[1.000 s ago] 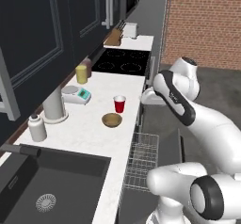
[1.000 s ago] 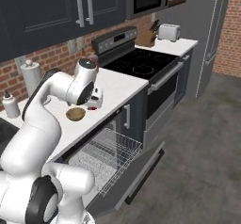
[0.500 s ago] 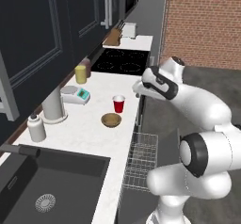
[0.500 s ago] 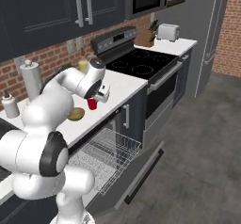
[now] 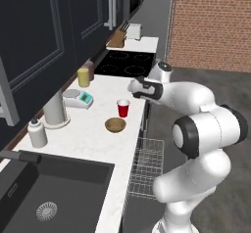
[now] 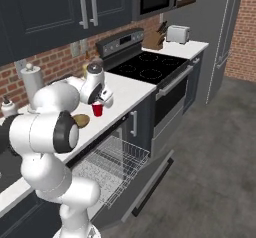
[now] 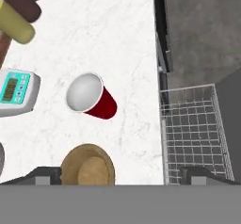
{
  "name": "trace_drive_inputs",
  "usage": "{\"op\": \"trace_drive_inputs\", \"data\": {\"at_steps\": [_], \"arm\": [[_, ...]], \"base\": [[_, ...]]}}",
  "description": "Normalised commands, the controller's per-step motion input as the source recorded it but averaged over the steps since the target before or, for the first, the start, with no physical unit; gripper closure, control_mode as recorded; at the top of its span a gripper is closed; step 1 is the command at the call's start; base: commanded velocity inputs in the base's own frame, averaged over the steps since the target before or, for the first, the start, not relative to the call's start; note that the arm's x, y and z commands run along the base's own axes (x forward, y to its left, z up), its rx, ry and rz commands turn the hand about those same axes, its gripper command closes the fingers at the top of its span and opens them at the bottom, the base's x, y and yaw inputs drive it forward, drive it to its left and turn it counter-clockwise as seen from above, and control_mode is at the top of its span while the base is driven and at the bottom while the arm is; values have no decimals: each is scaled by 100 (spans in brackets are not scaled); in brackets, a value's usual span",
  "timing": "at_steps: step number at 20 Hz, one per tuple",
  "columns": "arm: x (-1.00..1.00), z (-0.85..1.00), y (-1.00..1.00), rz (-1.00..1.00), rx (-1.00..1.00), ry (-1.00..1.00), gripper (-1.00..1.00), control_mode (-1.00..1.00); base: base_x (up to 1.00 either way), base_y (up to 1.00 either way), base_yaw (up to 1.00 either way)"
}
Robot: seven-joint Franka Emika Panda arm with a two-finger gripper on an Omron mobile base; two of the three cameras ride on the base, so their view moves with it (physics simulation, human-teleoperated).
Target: Pick up the cup and bowl from the counter, place them in the dishwasher, and close the dishwasher door.
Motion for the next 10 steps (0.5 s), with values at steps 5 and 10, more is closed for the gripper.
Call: {"op": "trace_drive_inputs", "data": {"at_steps": [5,10], "arm": [[37,-26,0,-9,15,1,-100,-100],[42,-13,0,9,11,2,-100,-100]], "base": [[0,0,0],[0,0,0]]}}
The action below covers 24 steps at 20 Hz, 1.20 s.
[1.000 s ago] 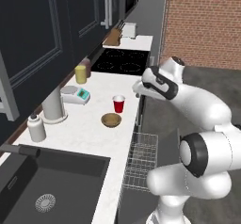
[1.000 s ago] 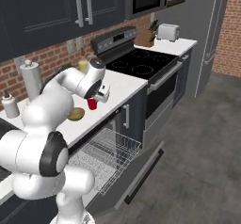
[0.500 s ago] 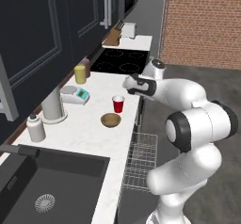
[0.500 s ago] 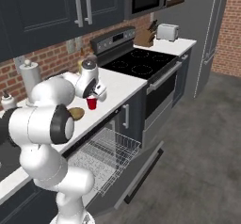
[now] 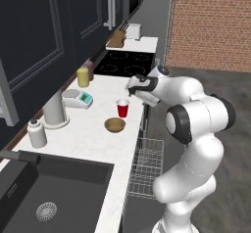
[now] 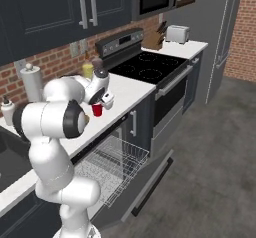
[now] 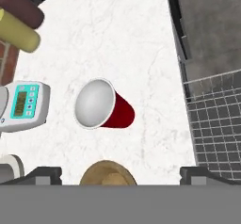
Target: Pick up the cup and bowl from the counter, place them in the dishwasher, and close the dishwasher door.
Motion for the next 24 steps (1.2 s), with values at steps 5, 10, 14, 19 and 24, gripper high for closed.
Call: {"op": "trace_drive_inputs", "data": {"at_steps": [5,10,14,19,24], "arm": [[47,-12,0,5,3,7,-100,-100],[51,-16,0,3,0,9,-100,-100],[18,-13,0,9,0,2,-100,-100],[21,-24,5,7,0,3,-100,-100],[2,-26,16,3,0,4,-100,-100]], "base": [[0,0,0],[0,0,0],[0,0,0],[0,0,0],[0,0,0]]}}
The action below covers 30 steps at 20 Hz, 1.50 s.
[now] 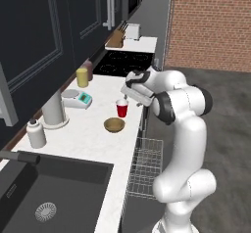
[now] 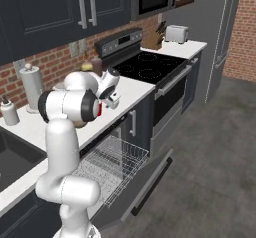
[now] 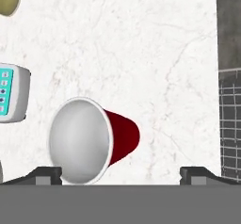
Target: Pick up the cup and bowl from the counter, place them in the dishwasher, and close the dishwasher door.
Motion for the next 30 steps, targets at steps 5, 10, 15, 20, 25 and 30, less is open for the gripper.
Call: {"op": "trace_drive_inputs", "data": {"at_steps": [5,10,15,20,25,30], "arm": [[12,-26,15,1,0,1,-100,-100],[21,-31,5,2,0,1,-100,-100],[18,-30,0,2,0,1,-100,-100],[15,-29,0,2,0,1,-100,-100],[8,-27,8,1,0,3,100,-100],[0,-24,1,1,0,3,100,-100]], "base": [[0,0,0],[0,0,0],[0,0,0],[0,0,0],[0,0,0],[0,0,0]]}}
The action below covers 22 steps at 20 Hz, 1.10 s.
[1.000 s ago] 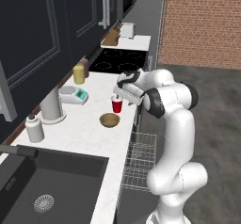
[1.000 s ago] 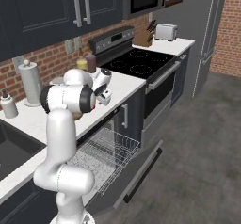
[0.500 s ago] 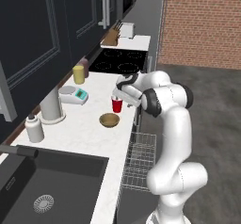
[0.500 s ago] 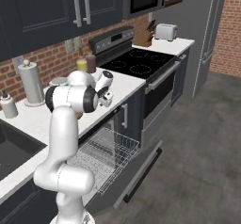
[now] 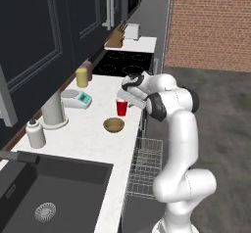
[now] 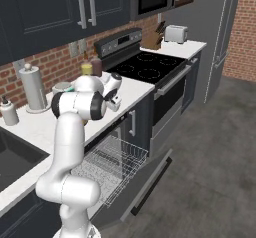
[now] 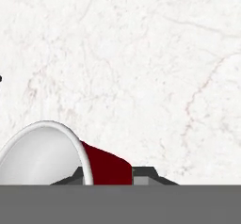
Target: Pick up the cup and bowl from the counter, place them in the dishwasher, and close the dishwasher door.
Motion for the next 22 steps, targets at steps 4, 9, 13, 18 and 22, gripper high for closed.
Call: {"op": "trace_drive_inputs", "data": {"at_steps": [4,9,13,18,22], "arm": [[0,-26,0,2,0,2,100,-100],[-18,-23,-1,3,0,0,100,-100],[-91,-1,-41,0,0,-9,100,-100],[-100,0,-54,0,0,-13,100,-100],[-100,0,-47,0,0,-15,100,-100]], "base": [[0,0,0],[0,0,0],[0,0,0],[0,0,0],[0,0,0]]}}
